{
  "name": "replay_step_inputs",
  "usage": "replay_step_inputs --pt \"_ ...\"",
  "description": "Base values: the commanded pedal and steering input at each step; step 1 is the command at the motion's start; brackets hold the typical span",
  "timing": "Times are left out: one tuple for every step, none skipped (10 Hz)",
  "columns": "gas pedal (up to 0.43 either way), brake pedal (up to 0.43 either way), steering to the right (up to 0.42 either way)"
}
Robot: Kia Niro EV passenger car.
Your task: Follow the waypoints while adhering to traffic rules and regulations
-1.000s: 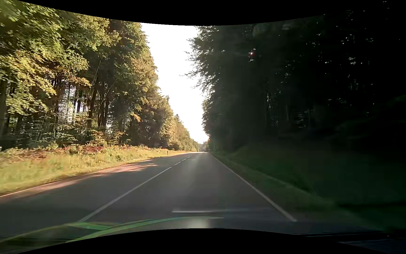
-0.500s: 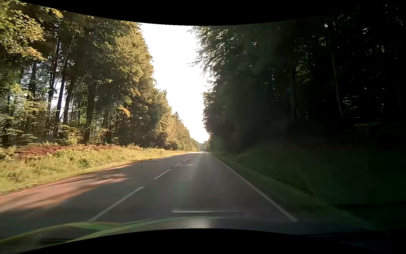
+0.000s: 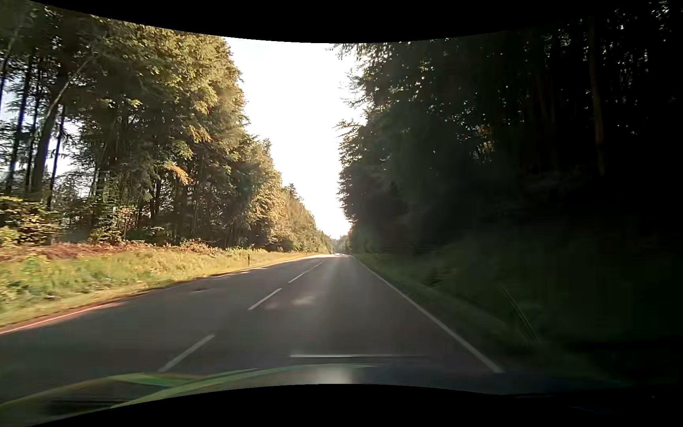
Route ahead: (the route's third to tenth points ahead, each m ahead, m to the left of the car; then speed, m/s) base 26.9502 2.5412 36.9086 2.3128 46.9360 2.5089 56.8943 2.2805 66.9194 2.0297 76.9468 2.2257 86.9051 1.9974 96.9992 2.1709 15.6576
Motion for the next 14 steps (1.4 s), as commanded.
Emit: replay_step_inputs --pt "0.287 0.000 0.003" --pt "0.287 0.000 0.003" --pt "0.287 0.000 0.003" --pt "0.287 0.000 0.004" --pt "0.280 0.000 0.005" --pt "0.280 0.000 0.005" --pt "0.280 0.000 0.004" --pt "0.268 0.000 0.004" --pt "0.268 0.000 0.004" --pt "0.260 0.000 0.004" --pt "0.260 0.000 0.004" --pt "0.260 0.000 0.003" --pt "0.260 0.000 0.001" --pt "0.260 0.000 0.000"
